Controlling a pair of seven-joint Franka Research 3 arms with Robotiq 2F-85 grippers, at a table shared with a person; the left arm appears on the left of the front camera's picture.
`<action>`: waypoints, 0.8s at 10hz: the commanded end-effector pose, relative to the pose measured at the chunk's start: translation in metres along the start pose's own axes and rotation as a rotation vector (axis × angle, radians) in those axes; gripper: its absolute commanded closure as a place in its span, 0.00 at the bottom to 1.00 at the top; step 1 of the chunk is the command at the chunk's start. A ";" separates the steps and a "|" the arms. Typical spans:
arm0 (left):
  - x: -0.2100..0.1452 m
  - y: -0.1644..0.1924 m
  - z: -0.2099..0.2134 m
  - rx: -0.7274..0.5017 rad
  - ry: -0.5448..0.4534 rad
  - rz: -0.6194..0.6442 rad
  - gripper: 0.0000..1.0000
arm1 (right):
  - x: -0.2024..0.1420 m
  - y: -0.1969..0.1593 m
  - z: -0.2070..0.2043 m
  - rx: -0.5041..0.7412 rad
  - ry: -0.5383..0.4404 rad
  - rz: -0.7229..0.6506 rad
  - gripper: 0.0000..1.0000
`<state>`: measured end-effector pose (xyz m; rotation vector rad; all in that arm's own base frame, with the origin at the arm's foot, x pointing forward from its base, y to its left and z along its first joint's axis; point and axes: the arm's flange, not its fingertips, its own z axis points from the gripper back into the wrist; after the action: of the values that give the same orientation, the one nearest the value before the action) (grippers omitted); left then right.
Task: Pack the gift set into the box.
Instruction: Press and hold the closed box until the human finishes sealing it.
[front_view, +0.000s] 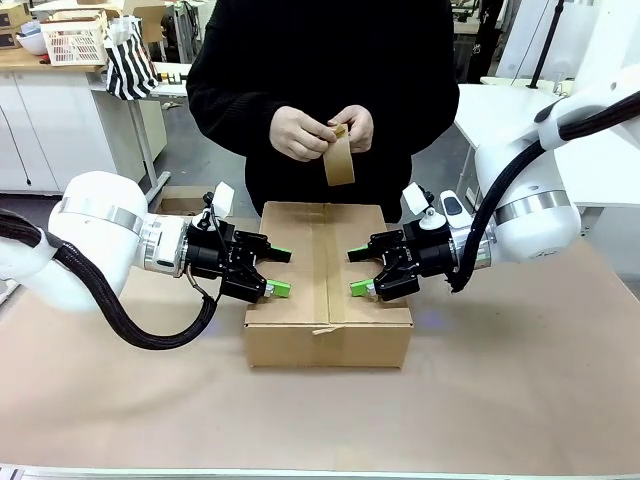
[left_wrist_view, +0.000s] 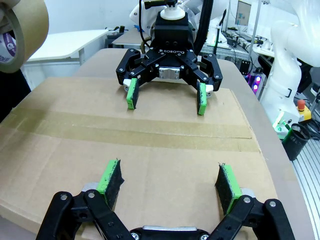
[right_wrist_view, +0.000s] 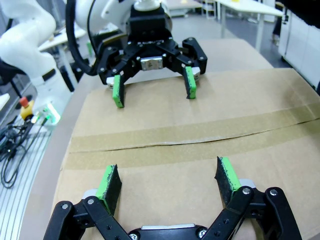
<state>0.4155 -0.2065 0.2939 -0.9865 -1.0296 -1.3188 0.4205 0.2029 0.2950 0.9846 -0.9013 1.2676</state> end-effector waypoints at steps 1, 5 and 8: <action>-0.002 -0.001 0.000 0.001 0.006 -0.010 0.00 | -0.004 0.002 -0.001 -0.010 -0.004 0.004 0.00; -0.002 -0.001 0.000 0.001 0.006 -0.010 0.00 | -0.004 0.002 -0.001 -0.010 -0.004 0.004 0.00; -0.002 -0.001 0.000 0.001 0.006 -0.010 0.00 | -0.004 0.002 -0.001 -0.010 -0.004 0.004 0.00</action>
<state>0.4155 -0.2065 0.2939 -0.9865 -1.0296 -1.3188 0.4205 0.2029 0.2950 0.9846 -0.9013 1.2676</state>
